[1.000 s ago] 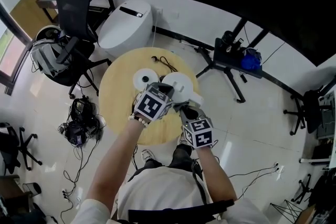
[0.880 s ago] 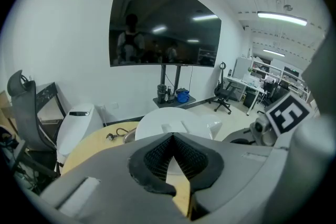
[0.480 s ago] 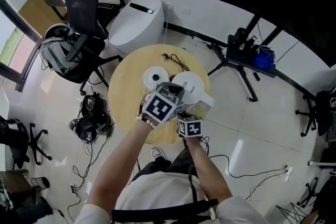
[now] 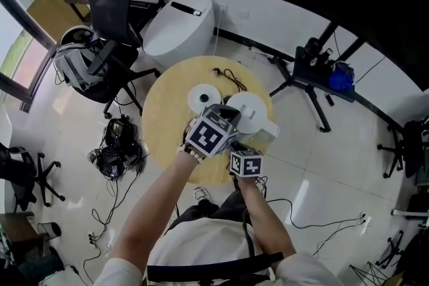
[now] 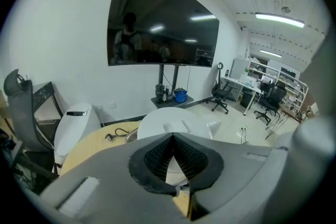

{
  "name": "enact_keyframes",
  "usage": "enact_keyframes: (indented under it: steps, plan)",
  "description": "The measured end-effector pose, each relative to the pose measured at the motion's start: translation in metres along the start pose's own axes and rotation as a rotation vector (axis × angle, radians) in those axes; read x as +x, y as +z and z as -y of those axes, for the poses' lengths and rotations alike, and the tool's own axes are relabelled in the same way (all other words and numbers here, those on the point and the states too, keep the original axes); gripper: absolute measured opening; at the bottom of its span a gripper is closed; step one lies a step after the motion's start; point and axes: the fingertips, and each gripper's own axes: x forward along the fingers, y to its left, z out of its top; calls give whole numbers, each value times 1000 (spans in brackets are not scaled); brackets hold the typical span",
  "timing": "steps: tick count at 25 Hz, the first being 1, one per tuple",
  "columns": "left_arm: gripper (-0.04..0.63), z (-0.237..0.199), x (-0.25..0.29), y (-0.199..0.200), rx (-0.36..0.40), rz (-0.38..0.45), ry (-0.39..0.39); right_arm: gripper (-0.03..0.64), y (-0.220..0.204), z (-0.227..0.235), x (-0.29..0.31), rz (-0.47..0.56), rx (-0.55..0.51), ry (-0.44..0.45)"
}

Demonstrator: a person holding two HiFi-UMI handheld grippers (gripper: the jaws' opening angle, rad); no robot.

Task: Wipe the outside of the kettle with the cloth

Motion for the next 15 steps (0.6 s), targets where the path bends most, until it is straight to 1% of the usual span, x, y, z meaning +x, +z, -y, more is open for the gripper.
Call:
enact_keyframes:
  steps: [4,8,12,15]
  plan:
    - [2,-12,-25,-2,-71,96,38,31,39,-23,-39,108,6,44]
    - [2,-27,-56,-12,-143,173,85,31,71,-41,-73,191,43,102]
    - [1,-34,-78,-28,-197,198,105,31,93,-53,-87,246,139,176]
    - [1,-31,-87,-42,-231,198,112,31,85,-48,-71,221,150,158]
